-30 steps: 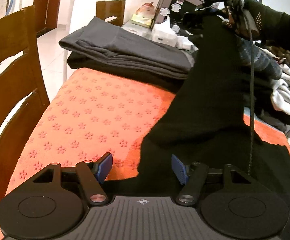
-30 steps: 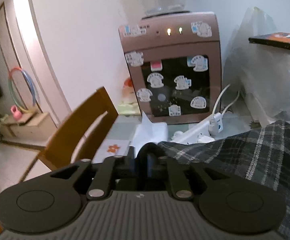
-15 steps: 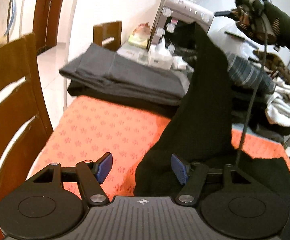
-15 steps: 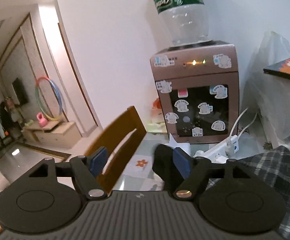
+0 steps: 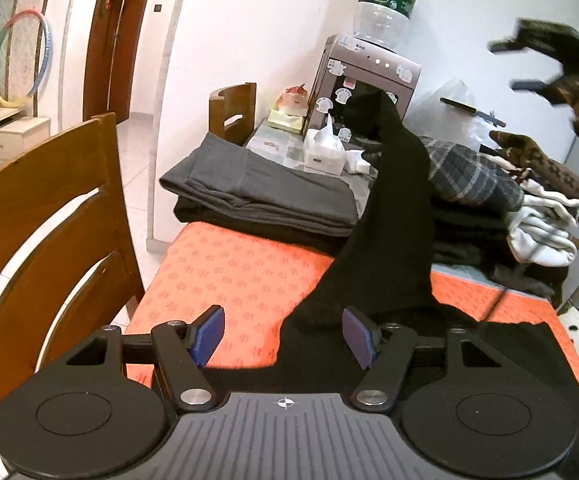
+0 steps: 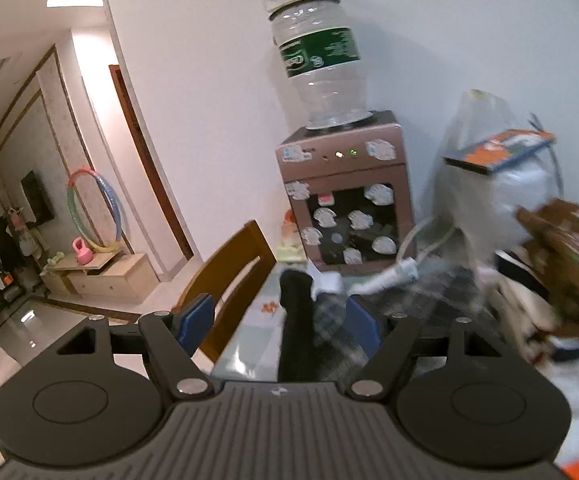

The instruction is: Fold clothes

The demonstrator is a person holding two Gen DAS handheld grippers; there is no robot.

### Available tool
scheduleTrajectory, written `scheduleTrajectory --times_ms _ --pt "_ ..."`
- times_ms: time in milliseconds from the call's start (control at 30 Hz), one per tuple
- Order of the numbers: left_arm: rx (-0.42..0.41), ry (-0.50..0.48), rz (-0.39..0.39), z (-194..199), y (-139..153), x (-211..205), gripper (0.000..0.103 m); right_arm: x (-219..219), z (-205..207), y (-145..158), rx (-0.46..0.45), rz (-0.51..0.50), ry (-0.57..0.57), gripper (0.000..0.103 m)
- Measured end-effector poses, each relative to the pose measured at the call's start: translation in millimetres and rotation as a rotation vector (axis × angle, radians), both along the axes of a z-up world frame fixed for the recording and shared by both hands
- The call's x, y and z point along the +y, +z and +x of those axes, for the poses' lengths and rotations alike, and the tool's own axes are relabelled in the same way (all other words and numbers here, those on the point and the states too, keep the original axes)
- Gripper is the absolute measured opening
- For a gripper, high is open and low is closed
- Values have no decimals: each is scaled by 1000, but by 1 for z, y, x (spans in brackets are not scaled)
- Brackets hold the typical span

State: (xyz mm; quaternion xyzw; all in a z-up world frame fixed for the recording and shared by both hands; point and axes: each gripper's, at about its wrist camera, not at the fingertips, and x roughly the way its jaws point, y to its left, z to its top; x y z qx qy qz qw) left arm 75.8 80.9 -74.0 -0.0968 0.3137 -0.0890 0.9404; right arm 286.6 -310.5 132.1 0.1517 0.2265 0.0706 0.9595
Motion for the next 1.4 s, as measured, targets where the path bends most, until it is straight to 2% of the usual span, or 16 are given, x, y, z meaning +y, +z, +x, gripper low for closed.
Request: scheduleTrajectory --times_ms 167,367,567,833,1133,1267,1400 --pt "-4 2 12 -31 9 6 68 -22 -83 -7 26 -1 -32 79" --pt "-10 6 50 -74 13 9 68 -47 -183 -32 75 -31 -65 79" --pt "2 39 77 -128 11 6 68 -76 -276 -67 125 8 -77 80" --pt "45 122 67 -220 -9 -14 68 -102 -389 -126 231 -80 -32 80" --pt "91 157 39 -286 -37 -45 67 -114 -487 -191 294 -210 89 79" --pt "110 169 25 -312 -49 -58 57 -114 -515 -220 337 -276 135 76" --pt "112 164 5 -304 -52 -67 49 -112 -529 -240 375 -348 171 70"
